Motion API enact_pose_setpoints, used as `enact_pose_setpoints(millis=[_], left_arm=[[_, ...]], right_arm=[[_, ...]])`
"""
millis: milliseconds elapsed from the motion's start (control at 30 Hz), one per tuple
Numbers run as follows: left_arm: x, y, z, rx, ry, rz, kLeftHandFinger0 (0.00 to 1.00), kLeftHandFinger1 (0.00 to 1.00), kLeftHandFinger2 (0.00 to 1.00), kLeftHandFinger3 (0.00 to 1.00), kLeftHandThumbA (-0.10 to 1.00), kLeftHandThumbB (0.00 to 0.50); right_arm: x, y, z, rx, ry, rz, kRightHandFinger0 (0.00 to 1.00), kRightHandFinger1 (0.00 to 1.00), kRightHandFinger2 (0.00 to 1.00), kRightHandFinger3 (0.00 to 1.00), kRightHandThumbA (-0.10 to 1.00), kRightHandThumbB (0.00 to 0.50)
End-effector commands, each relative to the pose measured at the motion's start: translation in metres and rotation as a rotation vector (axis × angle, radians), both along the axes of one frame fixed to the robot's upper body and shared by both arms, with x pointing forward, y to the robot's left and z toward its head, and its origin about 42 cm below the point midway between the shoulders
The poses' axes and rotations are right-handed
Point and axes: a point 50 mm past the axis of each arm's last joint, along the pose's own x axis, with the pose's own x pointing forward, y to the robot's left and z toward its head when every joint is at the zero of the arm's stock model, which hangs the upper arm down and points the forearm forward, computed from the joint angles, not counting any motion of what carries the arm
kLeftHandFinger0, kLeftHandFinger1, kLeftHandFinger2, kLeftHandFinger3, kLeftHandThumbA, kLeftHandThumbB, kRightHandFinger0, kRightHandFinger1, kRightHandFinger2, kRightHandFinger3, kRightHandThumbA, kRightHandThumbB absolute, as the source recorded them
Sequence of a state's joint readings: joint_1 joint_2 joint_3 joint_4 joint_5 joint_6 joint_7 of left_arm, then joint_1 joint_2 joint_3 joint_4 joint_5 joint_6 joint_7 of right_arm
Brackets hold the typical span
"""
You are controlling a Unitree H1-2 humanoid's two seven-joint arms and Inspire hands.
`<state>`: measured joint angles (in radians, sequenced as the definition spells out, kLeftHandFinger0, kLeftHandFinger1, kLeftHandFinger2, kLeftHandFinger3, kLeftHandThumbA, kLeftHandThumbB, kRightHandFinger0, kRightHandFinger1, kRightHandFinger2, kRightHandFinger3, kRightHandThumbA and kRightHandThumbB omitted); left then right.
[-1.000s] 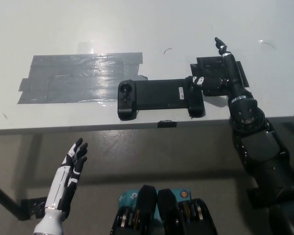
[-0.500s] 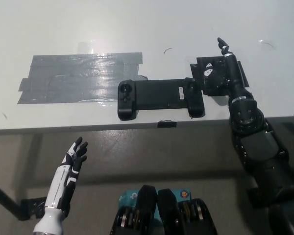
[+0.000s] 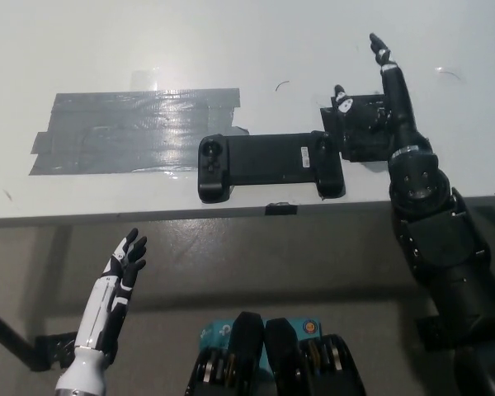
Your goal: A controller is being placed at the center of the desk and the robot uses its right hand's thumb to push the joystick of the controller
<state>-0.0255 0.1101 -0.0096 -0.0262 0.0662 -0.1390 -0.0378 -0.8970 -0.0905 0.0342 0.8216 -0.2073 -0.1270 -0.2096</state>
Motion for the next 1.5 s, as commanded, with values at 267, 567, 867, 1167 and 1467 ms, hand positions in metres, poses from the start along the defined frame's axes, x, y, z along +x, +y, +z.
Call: enact_pose_setpoints(millis=[267, 567, 867, 1167, 1467], left_arm=[[0.005, 0.000, 0.015, 0.012, -0.063, -0.013, 1.00, 1.00, 1.00, 1.00, 0.95, 0.021], [0.006, 0.001, 0.015, 0.017, -0.076, -0.010, 1.00, 1.00, 1.00, 1.00, 0.96, 0.003], [0.007, 0.000, 0.016, 0.020, -0.070, -0.008, 1.00, 1.00, 1.00, 1.00, 0.96, 0.013], [0.007, 0.000, 0.017, 0.026, -0.070, -0.008, 1.00, 1.00, 1.00, 1.00, 0.97, 0.007], [0.009, 0.002, 0.017, 0.019, -0.080, -0.006, 1.00, 1.00, 1.00, 1.00, 0.96, 0.001]], right_arm=[[0.006, 0.004, 0.007, -0.102, 0.059, 0.113, 1.00, 1.00, 1.00, 1.00, 1.00, 0.381], [0.015, -0.012, -0.020, -0.116, 0.174, 0.064, 1.00, 1.00, 1.00, 1.00, 1.00, 0.393], [0.018, -0.022, -0.028, -0.093, 0.200, 0.036, 1.00, 1.00, 1.00, 1.00, 1.00, 0.394], [0.022, -0.021, -0.021, -0.001, 0.180, -0.014, 1.00, 1.00, 1.00, 1.00, 1.00, 0.032], [0.023, -0.017, -0.017, 0.046, 0.136, -0.040, 1.00, 1.00, 1.00, 1.00, -0.10, 0.000]])
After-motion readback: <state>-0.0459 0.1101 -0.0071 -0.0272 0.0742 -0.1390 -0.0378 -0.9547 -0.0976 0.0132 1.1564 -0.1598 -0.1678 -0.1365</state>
